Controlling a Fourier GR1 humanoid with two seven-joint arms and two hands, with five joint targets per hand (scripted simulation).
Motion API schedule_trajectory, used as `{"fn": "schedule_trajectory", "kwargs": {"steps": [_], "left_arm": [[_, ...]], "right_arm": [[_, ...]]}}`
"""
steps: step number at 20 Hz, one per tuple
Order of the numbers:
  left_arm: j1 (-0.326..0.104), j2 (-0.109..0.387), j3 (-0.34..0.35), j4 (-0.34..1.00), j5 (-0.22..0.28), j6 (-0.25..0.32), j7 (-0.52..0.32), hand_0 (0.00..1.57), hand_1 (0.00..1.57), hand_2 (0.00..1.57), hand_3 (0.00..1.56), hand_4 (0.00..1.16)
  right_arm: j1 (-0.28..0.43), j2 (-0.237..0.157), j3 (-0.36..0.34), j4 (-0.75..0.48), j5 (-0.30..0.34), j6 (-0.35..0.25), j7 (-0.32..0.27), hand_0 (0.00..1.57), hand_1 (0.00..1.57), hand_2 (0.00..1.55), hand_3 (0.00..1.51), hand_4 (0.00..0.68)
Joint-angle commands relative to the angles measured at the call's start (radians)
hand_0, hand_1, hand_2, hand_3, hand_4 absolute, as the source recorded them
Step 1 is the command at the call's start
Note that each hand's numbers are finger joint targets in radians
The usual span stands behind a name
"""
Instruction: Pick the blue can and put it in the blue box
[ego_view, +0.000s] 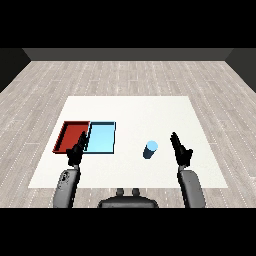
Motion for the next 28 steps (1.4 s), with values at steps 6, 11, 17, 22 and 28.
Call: {"fn": "schedule_trajectory", "kwargs": {"steps": [6,11,17,22,28], "left_arm": [[-0.010,-0.051,0.007,-0.024,-0.014,0.027,-0.005,0.00,0.00,0.00,0.00,0.00],[-0.094,-0.042,0.073,-0.064,0.120,-0.082,-0.303,0.00,0.00,0.00,0.00,0.00],[0.024,-0.030,0.080,-0.090,0.129,-0.139,-0.401,0.00,0.00,0.00,0.00,0.00],[-0.058,-0.100,0.015,-0.061,0.063,-0.052,-0.363,0.00,0.00,0.00,0.00,0.00],[-0.038,-0.054,0.065,-0.066,0.107,-0.109,-0.372,0.00,0.00,0.00,0.00,0.00]], "right_arm": [[-0.040,-0.050,-0.100,-0.024,-0.072,0.096,0.034,0.00,0.00,0.00,0.00,0.000],[0.043,0.038,-0.057,-0.059,-0.189,0.210,-0.234,0.00,0.00,0.00,0.00,0.000],[-0.040,-0.029,-0.146,0.020,-0.241,0.267,-0.206,0.00,0.00,0.00,0.00,0.000],[0.013,-0.020,-0.149,-0.046,-0.271,0.298,-0.182,0.00,0.00,0.00,0.00,0.000],[0.023,0.020,-0.110,-0.080,-0.249,0.293,-0.166,0.00,0.00,0.00,0.00,0.000]]}}
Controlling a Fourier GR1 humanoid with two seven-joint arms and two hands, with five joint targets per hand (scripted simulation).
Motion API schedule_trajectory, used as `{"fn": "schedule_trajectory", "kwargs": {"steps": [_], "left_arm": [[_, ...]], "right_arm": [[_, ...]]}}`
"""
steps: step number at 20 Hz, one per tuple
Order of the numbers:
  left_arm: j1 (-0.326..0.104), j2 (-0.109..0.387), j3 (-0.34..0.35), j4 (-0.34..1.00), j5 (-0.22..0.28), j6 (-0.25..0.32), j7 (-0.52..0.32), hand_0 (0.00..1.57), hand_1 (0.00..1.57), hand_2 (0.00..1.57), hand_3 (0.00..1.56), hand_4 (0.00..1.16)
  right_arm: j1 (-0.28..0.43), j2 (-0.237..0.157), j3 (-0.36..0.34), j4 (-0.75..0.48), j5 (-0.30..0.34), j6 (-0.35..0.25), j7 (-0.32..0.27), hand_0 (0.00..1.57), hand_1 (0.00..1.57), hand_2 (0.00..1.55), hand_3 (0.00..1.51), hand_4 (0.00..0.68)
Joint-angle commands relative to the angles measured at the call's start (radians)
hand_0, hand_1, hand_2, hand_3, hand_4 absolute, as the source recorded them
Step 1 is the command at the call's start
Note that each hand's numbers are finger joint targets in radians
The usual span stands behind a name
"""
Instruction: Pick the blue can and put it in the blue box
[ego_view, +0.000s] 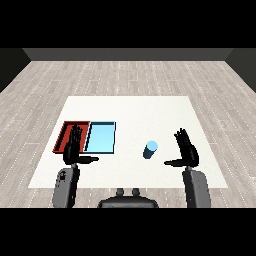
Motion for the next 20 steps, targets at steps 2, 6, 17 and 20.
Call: {"fn": "schedule_trajectory", "kwargs": {"steps": [2,6,17,20], "left_arm": [[-0.015,-0.001,0.005,-0.012,0.021,-0.008,0.025,0.00,0.00,0.00,0.00,0.00],[0.035,-0.003,0.013,-0.011,0.040,-0.036,-0.018,0.00,0.00,0.00,0.00,0.00],[0.011,-0.054,-0.040,-0.009,-0.032,0.034,-0.013,0.00,0.00,0.00,0.00,0.00],[0.020,-0.031,-0.015,-0.068,0.026,0.014,0.073,0.00,0.00,0.00,0.00,0.00]], "right_arm": [[0.004,0.047,0.032,-0.022,0.001,-0.027,0.047,0.00,0.00,0.00,0.00,0.000],[0.039,0.060,0.034,-0.063,-0.033,-0.010,0.057,0.00,0.00,0.00,0.00,0.000],[0.008,0.121,0.065,0.065,-0.047,-0.048,0.032,0.00,0.00,0.00,0.00,0.000],[-0.059,0.120,0.061,0.185,-0.007,-0.081,-0.030,0.00,0.00,0.00,0.00,0.000]]}}
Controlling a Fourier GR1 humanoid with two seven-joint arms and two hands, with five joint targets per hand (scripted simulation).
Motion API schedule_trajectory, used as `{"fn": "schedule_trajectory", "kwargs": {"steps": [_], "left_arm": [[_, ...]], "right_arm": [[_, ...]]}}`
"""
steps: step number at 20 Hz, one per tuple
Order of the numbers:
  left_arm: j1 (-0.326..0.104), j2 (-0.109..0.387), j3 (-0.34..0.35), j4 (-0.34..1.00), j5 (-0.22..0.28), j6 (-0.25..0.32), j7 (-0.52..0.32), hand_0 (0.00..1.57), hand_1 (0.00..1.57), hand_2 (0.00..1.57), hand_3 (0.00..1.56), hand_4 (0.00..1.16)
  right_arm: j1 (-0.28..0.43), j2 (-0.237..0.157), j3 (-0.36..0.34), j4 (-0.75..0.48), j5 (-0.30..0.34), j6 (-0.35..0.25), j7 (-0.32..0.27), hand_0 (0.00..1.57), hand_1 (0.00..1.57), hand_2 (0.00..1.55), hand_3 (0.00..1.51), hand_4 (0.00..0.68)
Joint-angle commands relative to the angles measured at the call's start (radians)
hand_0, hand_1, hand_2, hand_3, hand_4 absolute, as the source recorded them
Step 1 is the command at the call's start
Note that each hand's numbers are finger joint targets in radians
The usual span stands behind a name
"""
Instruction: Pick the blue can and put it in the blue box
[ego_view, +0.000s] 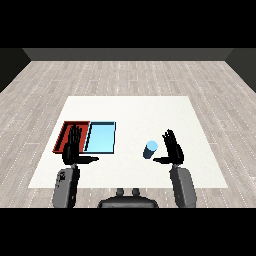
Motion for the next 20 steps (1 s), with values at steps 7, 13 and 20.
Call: {"fn": "schedule_trajectory", "kwargs": {"steps": [7,13,20], "left_arm": [[-0.030,-0.008,-0.007,0.025,-0.001,0.009,0.009,0.00,0.00,0.00,0.00,0.00],[0.020,-0.005,-0.003,0.000,0.000,0.001,-0.007,0.00,0.00,0.00,0.00,0.00],[-0.001,-0.032,-0.035,0.017,-0.027,0.019,-0.021,0.00,0.00,0.00,0.00,0.00]], "right_arm": [[-0.078,0.012,0.007,0.204,-0.012,0.003,-0.104,0.00,0.00,0.00,0.00,0.000],[-0.015,0.019,0.161,0.174,-0.045,-0.106,-0.130,0.00,0.00,0.00,0.00,0.000],[-0.130,0.019,0.102,0.252,-0.045,-0.102,-0.097,0.00,0.00,0.00,0.00,0.000]]}}
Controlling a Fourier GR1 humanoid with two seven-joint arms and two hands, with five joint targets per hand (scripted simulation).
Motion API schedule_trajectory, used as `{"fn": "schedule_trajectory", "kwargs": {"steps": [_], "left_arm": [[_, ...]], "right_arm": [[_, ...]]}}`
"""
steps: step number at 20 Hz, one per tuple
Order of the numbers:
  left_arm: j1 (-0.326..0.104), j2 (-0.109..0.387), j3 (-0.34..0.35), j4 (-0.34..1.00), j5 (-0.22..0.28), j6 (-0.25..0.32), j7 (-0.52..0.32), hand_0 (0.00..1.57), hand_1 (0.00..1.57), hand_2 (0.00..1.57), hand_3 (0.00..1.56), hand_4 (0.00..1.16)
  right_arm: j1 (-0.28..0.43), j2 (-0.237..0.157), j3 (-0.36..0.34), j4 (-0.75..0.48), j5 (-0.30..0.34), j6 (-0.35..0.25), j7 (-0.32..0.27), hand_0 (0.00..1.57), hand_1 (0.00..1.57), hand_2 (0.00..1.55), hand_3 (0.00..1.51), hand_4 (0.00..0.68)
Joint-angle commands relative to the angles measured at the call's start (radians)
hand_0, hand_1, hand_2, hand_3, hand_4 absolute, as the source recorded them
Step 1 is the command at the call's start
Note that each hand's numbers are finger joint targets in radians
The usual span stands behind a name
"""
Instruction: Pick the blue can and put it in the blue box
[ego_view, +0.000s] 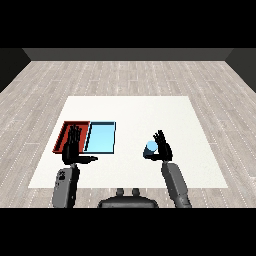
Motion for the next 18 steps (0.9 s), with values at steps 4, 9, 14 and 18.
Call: {"fn": "schedule_trajectory", "kwargs": {"steps": [4,9,14,18], "left_arm": [[-0.040,0.012,0.018,0.002,0.009,0.011,0.035,0.00,0.00,0.00,0.00,0.00],[0.024,-0.015,-0.014,-0.100,0.023,0.015,0.076,0.00,0.00,0.00,0.00,0.00],[0.011,0.014,0.012,-0.061,0.023,-0.011,0.050,0.00,0.00,0.00,0.00,0.00],[-0.003,-0.004,0.014,0.055,-0.004,-0.009,-0.037,0.00,0.00,0.00,0.00,0.00]], "right_arm": [[-0.086,0.005,0.026,0.122,-0.025,-0.032,-0.029,0.00,0.00,0.00,0.00,0.000],[-0.012,-0.012,0.030,0.063,0.007,-0.003,-0.016,0.00,0.00,0.00,0.00,0.000],[-0.076,0.004,0.030,0.084,-0.021,-0.021,0.046,0.00,0.00,0.00,0.00,0.000],[-0.141,0.005,0.105,0.230,-0.049,-0.204,-0.070,0.00,0.00,0.00,0.00,0.000]]}}
